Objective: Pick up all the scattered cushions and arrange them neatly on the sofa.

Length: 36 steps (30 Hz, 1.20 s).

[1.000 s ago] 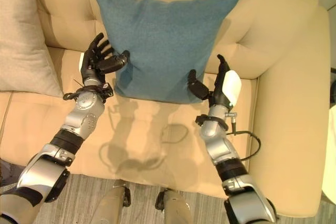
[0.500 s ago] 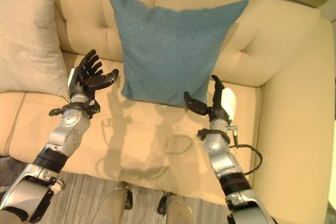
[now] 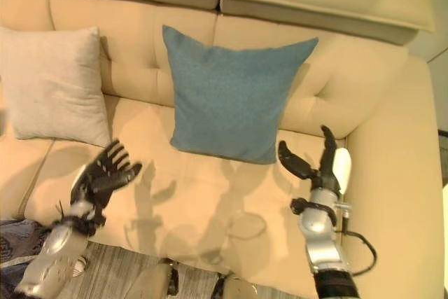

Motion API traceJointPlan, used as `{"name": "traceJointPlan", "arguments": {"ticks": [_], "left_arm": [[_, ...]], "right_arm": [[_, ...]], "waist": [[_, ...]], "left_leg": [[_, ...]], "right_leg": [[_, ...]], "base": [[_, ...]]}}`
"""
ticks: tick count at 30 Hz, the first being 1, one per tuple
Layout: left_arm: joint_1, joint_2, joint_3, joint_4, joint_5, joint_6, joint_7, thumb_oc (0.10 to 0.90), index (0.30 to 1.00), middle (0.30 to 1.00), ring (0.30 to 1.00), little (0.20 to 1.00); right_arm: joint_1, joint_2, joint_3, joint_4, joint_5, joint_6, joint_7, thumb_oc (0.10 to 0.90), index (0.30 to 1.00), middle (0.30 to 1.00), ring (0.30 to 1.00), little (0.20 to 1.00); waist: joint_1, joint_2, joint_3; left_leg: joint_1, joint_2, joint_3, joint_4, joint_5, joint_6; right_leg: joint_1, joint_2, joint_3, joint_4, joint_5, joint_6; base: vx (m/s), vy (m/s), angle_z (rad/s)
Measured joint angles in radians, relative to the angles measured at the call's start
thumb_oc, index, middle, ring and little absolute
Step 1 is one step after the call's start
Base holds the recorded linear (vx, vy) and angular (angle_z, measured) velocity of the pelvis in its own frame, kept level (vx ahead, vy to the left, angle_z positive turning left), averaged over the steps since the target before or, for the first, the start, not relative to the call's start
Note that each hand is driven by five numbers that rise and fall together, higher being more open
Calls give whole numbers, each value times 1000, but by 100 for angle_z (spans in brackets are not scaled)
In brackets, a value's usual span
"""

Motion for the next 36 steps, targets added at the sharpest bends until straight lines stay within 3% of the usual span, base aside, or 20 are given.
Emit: {"name": "traceJointPlan", "arguments": {"ticks": [4,9,12,15,17,19,23,26,29,32,34,35,36], "left_arm": [[132,0,-8,75,76,23,-47,800,900,900,900,900],[185,-79,-9,321,117,70,-72,800,900,900,900,900],[165,-173,-7,525,88,106,-72,800,900,900,900,900],[162,-222,-28,652,85,124,-115,800,900,900,900,900],[141,-286,43,733,76,117,-131,800,900,900,900,900],[132,-295,55,756,76,118,-133,800,900,900,900,900],[53,-345,132,984,132,87,-121,800,900,900,900,900],[8,-366,221,1139,203,69,-111,800,900,900,900,900],[2,-368,219,1226,260,76,-82,800,900,900,900,900],[-20,-371,215,1246,306,75,-60,800,900,900,900,900],[-38,-373,218,1270,308,77,-47,800,900,900,900,900],[-43,-373,221,1275,309,78,-43,800,900,900,900,900],[-49,-371,226,1280,309,82,-44,800,900,900,900,900]], "right_arm": [[121,7,4,80,-1,-1,35,800,900,900,900,900],[161,24,15,167,2,0,56,800,900,900,900,900],[172,36,35,213,20,6,72,800,900,900,900,900],[172,39,58,262,28,9,88,800,900,900,900,900],[172,48,60,288,34,10,89,800,900,900,900,900],[183,58,65,292,40,12,94,800,900,900,900,900],[200,91,96,369,47,13,114,800,900,900,900,900],[223,103,116,370,51,11,130,800,900,900,900,900],[236,108,122,372,79,10,130,800,900,900,900,900],[212,105,127,379,103,0,128,800,900,900,900,900],[204,109,128,375,123,-1,128,800,900,900,900,900],[207,112,128,373,129,-1,127,800,900,900,900,900],[212,114,126,368,131,-1,127,800,900,900,900,900]], "waist": [[15,-2,-50],[14,1,-117],[12,-6,-172],[14,-15,-183],[18,-17,-194],[17,-19,-203],[18,-24,-236],[17,-23,-237],[19,-27,-233],[17,-26,-184],[17,-36,-163],[11,-64,-155],[10,-74,-150]], "left_leg": [[35,-6,-1,-1,-10,5],[61,-5,1,-4,-13,9],[73,-6,2,-4,-14,9],[97,-6,3,-5,-17,12],[105,-5,2,-5,-19,15],[114,-5,1,-5,-20,16],[129,-2,4,-5,-24,15],[134,2,10,0,-24,14],[128,3,9,9,-20,8],[75,9,4,98,-45,-7],[45,40,117,128,-102,0],[49,50,180,153,-143,2],[40,52,204,199,-151,12]], "right_leg": [[36,-6,-1,-2,-9,8],[62,-5,0,-6,-15,13],[72,-6,1,-7,-18,16],[96,-6,1,-7,-22,16],[106,-5,1,-7,-23,16],[115,-5,1,-7,-24,14],[137,-3,2,-7,-31,10],[139,0,3,-7,-31,10],[139,2,0,-7,-31,10],[138,9,-23,0,-28,2],[135,4,-41,0,-25,-16],[124,-20,-61,-7,-17,-34],[126,-32,-75,-7,-11,-43]], "base": [[2,21,1],[-38,12,-1],[-28,1,-3],[-22,-13,2],[-18,-33,3],[-35,-58,-1],[-24,-76,-2],[-69,-80,-5],[-196,-51,4],[-202,-35,25],[-139,39,31],[-110,75,22],[-56,62,25]]}}
